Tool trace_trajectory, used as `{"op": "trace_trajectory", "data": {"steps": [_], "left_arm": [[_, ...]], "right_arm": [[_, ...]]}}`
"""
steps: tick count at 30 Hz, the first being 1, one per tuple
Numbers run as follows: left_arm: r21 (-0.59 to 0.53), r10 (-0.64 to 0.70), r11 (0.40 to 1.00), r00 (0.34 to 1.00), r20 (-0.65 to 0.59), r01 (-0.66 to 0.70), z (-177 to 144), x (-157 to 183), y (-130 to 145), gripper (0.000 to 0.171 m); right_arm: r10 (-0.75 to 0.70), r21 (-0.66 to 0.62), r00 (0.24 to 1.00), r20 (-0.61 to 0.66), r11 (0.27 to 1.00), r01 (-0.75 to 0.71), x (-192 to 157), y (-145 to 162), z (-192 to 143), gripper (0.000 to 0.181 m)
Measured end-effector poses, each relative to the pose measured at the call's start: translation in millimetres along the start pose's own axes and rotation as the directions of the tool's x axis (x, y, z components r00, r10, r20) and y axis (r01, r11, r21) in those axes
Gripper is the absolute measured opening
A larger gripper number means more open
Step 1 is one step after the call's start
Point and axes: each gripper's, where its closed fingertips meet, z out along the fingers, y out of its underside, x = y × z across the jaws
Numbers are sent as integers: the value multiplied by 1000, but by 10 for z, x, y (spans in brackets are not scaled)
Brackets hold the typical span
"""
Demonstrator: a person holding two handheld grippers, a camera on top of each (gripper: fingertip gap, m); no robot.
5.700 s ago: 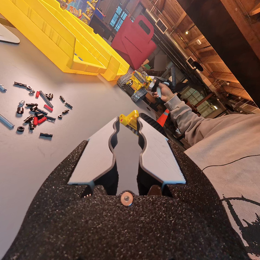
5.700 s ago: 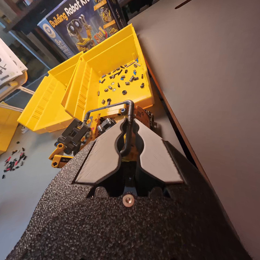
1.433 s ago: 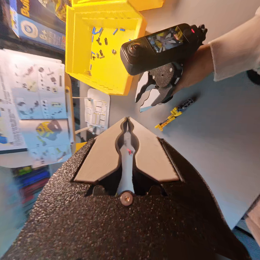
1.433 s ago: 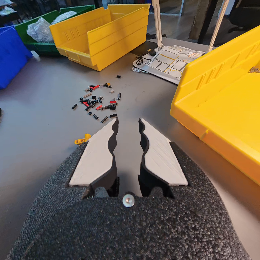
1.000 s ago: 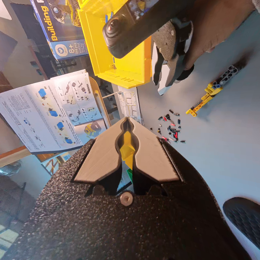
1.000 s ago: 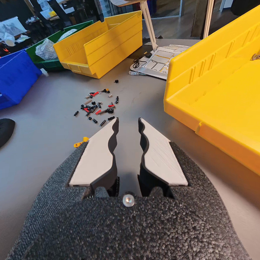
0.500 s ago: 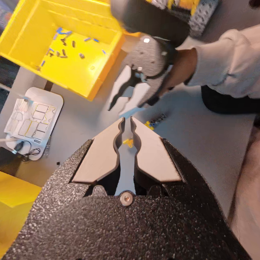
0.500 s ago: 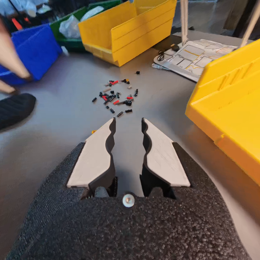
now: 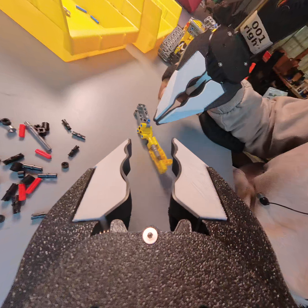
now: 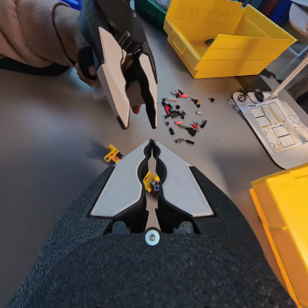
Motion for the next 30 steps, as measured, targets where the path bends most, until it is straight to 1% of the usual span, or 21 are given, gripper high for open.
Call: {"op": "trace_trajectory", "data": {"steps": [1,2,3,4,6,7,10,12,15,16,17,18,19,20,22,24,27,30], "left_arm": [[-17,24,1000,999,28,-23,-12,-37,27,41],[-44,55,998,998,35,-53,-23,-42,72,39],[-66,74,995,997,27,-72,-30,-28,115,38],[-78,78,994,997,16,-77,-29,-12,140,37],[-80,70,994,998,-6,-71,-16,14,161,35],[-82,68,994,998,-10,-68,-6,17,172,34],[-84,86,993,996,2,-86,11,0,188,34],[-67,88,994,996,-4,-88,12,12,164,34],[-47,83,995,996,-11,-84,3,19,134,36],[-48,80,996,997,-16,-81,4,22,137,38],[-48,79,996,997,-17,-79,6,22,140,38],[-51,77,996,997,-23,-78,7,29,146,38],[-55,77,995,997,-30,-79,9,42,154,39],[-62,80,995,996,-39,-82,12,60,166,40],[-81,100,991,993,-69,-105,24,129,203,42],[-93,137,985,986,-96,-146,44,210,234,42],[-76,202,975,977,-70,-208,62,243,202,35],[-57,268,961,963,-38,-270,49,263,152,26]], "right_arm": [[-21,-15,1000,24,1000,21,-60,42,16,0],[-53,-21,998,45,998,54,-120,84,34,0],[-86,-27,993,77,996,88,-191,125,51,7],[-100,-31,986,130,994,105,-285,155,63,22],[-54,-32,970,239,997,63,-436,171,56,54],[-27,-50,962,272,998,42,-467,196,41,62],[-9,-141,948,319,988,57,-494,366,-64,78],[6,-179,951,310,983,52,-457,420,-141,83],[-17,-235,960,278,968,85,-426,482,-185,84],[-37,-250,957,287,962,112,-467,509,-161,82],[-65,-273,955,289,950,148,-495,561,-126,73],[-90,-303,954,285,936,178,-501,629,-95,58],[-109,-284,956,271,940,188,-491,604,-66,47],[-89,-271,956,280,948,168,-513,570,-60,45],[-65,-226,964,259,966,126,-486,469,-22,31],[-15,-206,970,245,976,67,-465,418,28,30],[83,-177,973,216,983,-45,-401,348,106,30],[262,-118,950,171,963,-244,-271,194,152,30]]}}
